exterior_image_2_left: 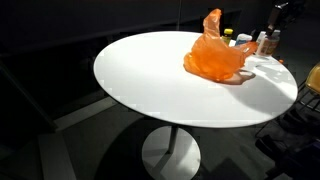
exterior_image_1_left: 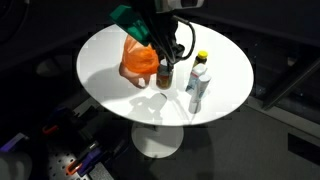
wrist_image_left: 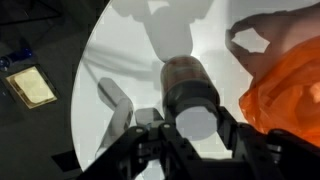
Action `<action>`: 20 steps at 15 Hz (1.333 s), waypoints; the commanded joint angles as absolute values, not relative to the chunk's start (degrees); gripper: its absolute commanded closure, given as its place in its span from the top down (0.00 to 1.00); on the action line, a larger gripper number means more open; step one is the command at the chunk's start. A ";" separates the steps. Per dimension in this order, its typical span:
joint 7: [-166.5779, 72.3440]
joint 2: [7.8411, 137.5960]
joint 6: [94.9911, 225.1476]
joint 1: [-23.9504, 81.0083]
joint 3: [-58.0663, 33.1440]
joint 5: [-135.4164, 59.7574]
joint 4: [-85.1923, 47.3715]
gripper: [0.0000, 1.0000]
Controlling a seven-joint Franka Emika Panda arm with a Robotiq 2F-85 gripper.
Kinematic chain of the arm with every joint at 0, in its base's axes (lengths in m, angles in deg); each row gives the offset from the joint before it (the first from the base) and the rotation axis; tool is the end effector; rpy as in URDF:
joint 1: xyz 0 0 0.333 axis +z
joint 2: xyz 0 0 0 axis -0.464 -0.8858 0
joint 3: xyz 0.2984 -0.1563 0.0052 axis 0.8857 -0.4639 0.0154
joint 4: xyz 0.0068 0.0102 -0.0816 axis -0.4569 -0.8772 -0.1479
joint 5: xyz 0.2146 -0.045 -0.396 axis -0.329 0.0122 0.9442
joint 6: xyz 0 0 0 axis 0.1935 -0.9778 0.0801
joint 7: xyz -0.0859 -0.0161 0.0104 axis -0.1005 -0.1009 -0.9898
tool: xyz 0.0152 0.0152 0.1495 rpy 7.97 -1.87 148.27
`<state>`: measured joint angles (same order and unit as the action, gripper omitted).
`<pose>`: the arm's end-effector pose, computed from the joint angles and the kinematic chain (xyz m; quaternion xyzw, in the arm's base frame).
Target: Remove the white bottle from the plastic bag
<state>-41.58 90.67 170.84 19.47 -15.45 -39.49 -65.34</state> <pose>0.5247 -0.1418 0.2629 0.9909 -0.1146 0.0682 0.0150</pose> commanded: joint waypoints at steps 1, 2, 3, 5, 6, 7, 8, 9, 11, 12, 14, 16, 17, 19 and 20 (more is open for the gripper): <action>-44.14 87.82 170.90 19.27 -16.08 -37.37 -63.63 0.19; -44.44 87.31 170.85 19.31 -16.20 -37.13 -63.51 0.19; -44.58 86.77 170.83 19.33 -16.31 -37.11 -63.42 0.19; -44.16 85.97 171.14 19.39 -16.43 -37.61 -63.41 0.19; -43.69 85.69 171.71 19.42 -16.43 -38.08 -63.52 0.19; -43.06 85.50 172.61 19.45 -16.37 -38.77 -63.71 0.19; -42.95 85.29 173.57 19.48 -16.35 -38.93 -63.87 0.19; -42.71 85.12 174.67 19.51 -16.28 -39.20 -64.07 0.19; -42.99 84.72 176.19 19.57 -16.31 -38.85 -64.21 0.19; -43.04 84.45 176.64 19.58 -16.33 -38.81 -64.18 0.20; -42.85 84.25 176.86 19.58 -16.32 -38.85 -64.23 0.70; -42.24 84.68 176.62 19.53 -16.24 -39.34 -64.28 0.83; -41.68 85.08 176.16 19.49 -16.14 -39.86 -64.30 0.92; -41.24 86.27 174.27 19.54 -16.04 -40.10 -64.11 1.00; -41.46 86.74 173.29 19.61 -16.05 -39.83 -63.93 1.00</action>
